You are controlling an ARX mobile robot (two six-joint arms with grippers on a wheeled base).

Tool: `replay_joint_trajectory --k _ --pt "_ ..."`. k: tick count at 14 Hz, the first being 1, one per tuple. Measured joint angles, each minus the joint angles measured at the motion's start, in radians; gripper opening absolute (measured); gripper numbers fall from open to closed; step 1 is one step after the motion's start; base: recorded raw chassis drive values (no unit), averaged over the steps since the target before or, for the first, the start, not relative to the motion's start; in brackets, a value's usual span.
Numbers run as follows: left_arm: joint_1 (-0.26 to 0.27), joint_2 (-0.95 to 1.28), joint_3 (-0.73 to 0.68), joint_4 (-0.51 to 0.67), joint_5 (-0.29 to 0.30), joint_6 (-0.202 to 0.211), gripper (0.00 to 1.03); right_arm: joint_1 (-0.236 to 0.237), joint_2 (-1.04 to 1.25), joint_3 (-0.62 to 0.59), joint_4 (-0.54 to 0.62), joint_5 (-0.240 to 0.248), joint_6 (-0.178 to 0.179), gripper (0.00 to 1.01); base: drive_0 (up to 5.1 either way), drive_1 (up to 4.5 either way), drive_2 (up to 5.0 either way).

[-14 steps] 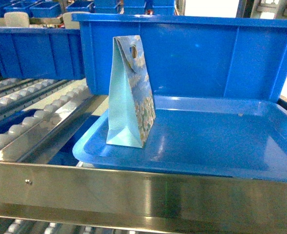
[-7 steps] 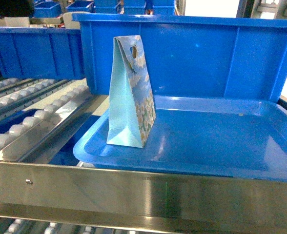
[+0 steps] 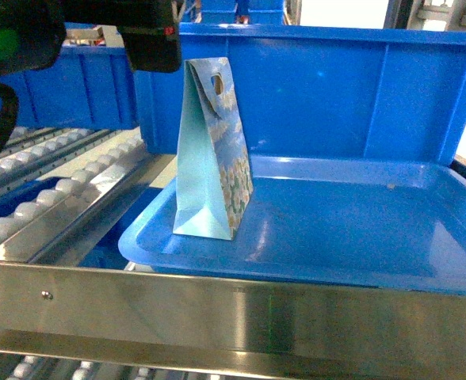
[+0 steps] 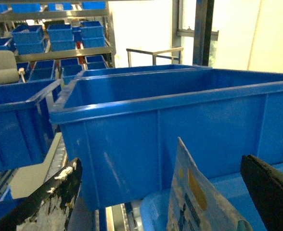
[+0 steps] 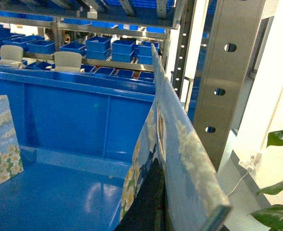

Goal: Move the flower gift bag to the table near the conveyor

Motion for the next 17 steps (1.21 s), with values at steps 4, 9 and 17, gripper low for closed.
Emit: replay_joint_trajectory --k 4,9,17 --pt "-0.064 0.120 0.072 -0.057 0.034 0.007 0.98 0.000 0.000 0.000 0.000 0.000 0.000 0.02 0.0 0.00 0.0" --pt "-0.095 0.181 0.098 -0.073 0.032 0.000 0.98 0.000 0.000 0.000 0.000 0.000 0.000 0.02 0.0 0.00 0.0" --pt "-0.089 0.211 0.098 -0.065 0.011 -0.058 0.31 0.000 0.000 0.000 0.000 0.000 0.000 0.02 0.0 0.00 0.0"
